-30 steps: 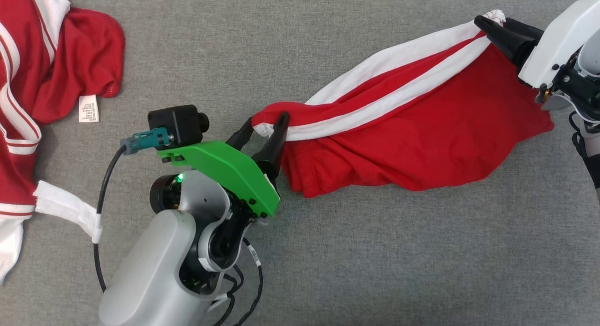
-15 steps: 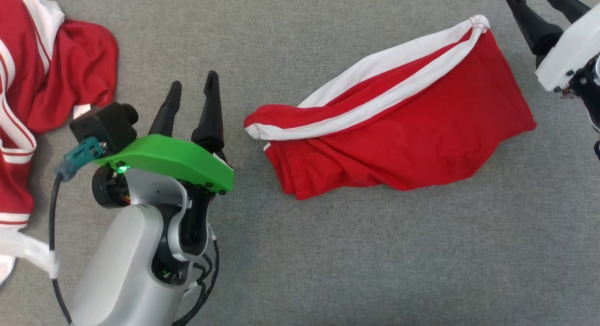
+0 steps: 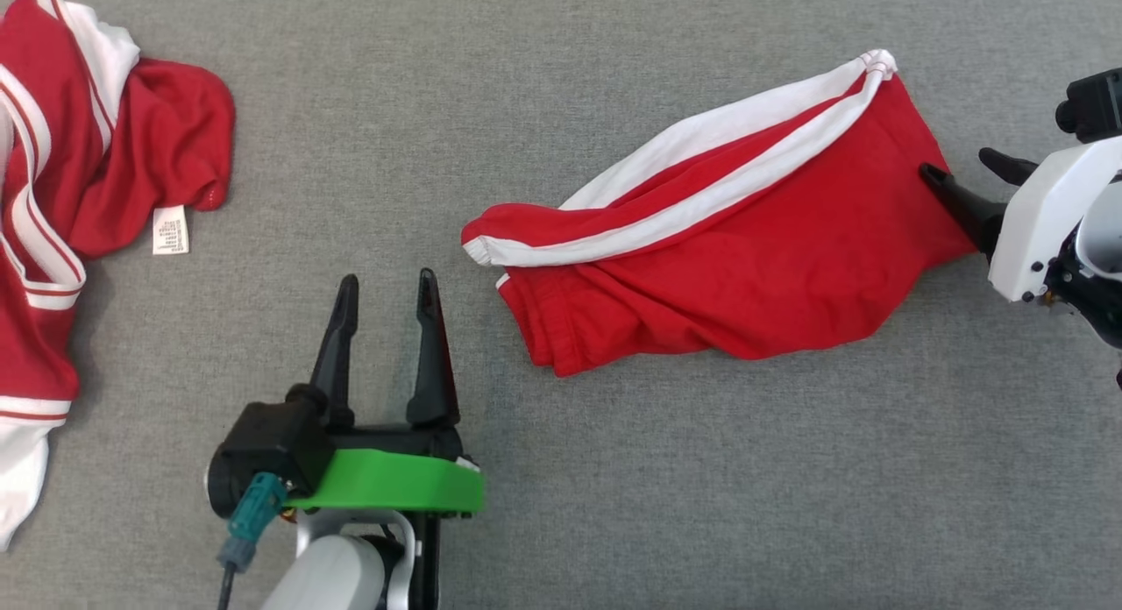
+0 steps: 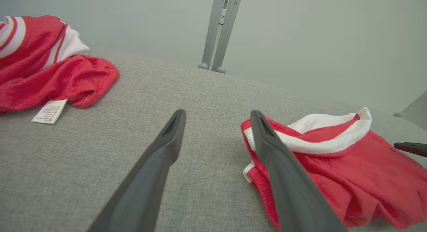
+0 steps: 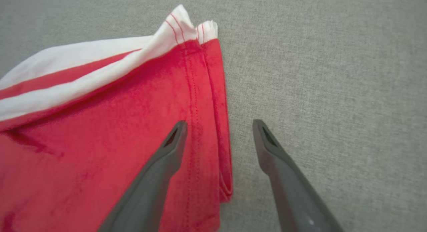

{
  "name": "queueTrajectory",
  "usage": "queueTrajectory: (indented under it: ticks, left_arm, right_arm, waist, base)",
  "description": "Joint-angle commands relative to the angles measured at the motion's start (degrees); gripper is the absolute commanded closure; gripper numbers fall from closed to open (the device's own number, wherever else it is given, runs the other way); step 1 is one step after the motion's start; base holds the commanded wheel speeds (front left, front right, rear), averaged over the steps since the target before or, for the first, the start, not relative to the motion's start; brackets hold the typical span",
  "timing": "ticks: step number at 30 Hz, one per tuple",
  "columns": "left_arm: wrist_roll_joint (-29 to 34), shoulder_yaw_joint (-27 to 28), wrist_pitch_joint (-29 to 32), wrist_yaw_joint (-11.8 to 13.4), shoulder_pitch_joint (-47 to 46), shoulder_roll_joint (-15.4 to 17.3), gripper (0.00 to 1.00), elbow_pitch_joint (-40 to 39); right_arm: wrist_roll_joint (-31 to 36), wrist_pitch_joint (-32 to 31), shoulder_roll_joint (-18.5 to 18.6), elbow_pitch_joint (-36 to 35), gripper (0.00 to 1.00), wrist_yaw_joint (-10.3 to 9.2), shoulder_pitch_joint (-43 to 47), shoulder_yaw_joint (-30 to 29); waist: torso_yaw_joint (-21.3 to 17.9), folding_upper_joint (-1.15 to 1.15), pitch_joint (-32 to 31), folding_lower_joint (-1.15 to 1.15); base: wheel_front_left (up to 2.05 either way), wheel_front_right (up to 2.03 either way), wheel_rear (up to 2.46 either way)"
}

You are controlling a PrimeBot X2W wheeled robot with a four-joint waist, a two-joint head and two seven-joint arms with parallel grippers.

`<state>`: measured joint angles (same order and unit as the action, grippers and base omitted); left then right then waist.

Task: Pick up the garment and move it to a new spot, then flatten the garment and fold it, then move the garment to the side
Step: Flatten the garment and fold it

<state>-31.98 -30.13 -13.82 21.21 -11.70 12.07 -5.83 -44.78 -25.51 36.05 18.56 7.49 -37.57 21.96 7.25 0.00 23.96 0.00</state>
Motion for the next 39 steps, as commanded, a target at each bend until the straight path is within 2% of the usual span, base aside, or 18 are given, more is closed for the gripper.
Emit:
queueTrajectory:
  ticks: [1,9,13,14,16,20,27,33,39]
  left_arm:
    - [0.65,-0.28,-0.62,-0.33,0.69,-0.75,0.00,0.38]
    - [2.66,-0.25,-1.39,-2.61,1.77,-4.34,0.00,2.96]
    - [3.34,0.83,-1.42,-3.74,2.20,-5.39,0.00,3.54]
    - [3.58,1.37,-1.43,-4.05,2.56,-5.63,0.00,3.72]
    - [3.97,2.41,-1.44,-4.50,3.20,-6.05,0.00,3.92]
    - [4.40,3.93,-1.43,-5.73,4.75,-6.50,0.00,5.05]
    - [4.99,5.50,-1.41,-7.53,8.01,-6.65,0.00,6.87]
    - [5.12,6.20,-1.41,-8.43,9.87,-6.91,0.00,7.43]
    - [5.37,5.79,-1.41,-8.99,10.88,-6.72,0.00,8.48]
  right_arm:
    - [0.26,-0.45,-0.13,0.90,0.00,0.00,-1.39,-0.28]
    - [1.74,-4.80,-1.83,7.58,0.00,0.01,-4.37,0.01]
    - [-0.55,-8.49,-3.57,9.21,0.00,0.09,-3.58,0.96]
    - [-1.63,-9.39,-4.07,8.82,0.65,0.14,-3.12,1.34]
    - [-4.13,-10.33,-4.52,7.73,1.00,0.18,-2.19,1.04]
    - [-9.12,-11.82,-3.67,5.97,1.00,0.01,-0.83,-1.67]
    - [-14.68,-11.43,-0.60,4.94,1.00,-0.03,4.14,-11.24]
    - [-14.37,-10.63,1.32,6.12,1.00,0.00,9.03,-18.53]
    - [-12.54,-9.98,0.66,7.00,1.00,0.01,11.24,-25.16]
  waist:
    - [1.79,0.00,1.61,0.00]
    - [5.29,0.00,2.40,0.00]
    - [5.85,0.00,1.87,0.00]
    - [5.66,0.00,1.58,0.00]
    - [4.84,0.00,0.81,0.00]
    - [2.32,0.00,-1.28,0.00]
    - [-2.12,0.00,-4.84,0.00]
    - [-3.82,0.00,-5.94,0.00]
    - [-4.45,0.00,-6.16,0.00]
  base:
    - [0.00,0.00,0.00]
    - [0.00,0.00,0.00]
    - [0.00,0.00,0.00]
    - [0.00,0.00,0.00]
    - [0.00,0.00,0.00]
    - [0.00,0.00,0.00]
    - [0.00,0.00,0.00]
    - [0.00,0.00,0.00]
    - [0.00,0.00,0.00]
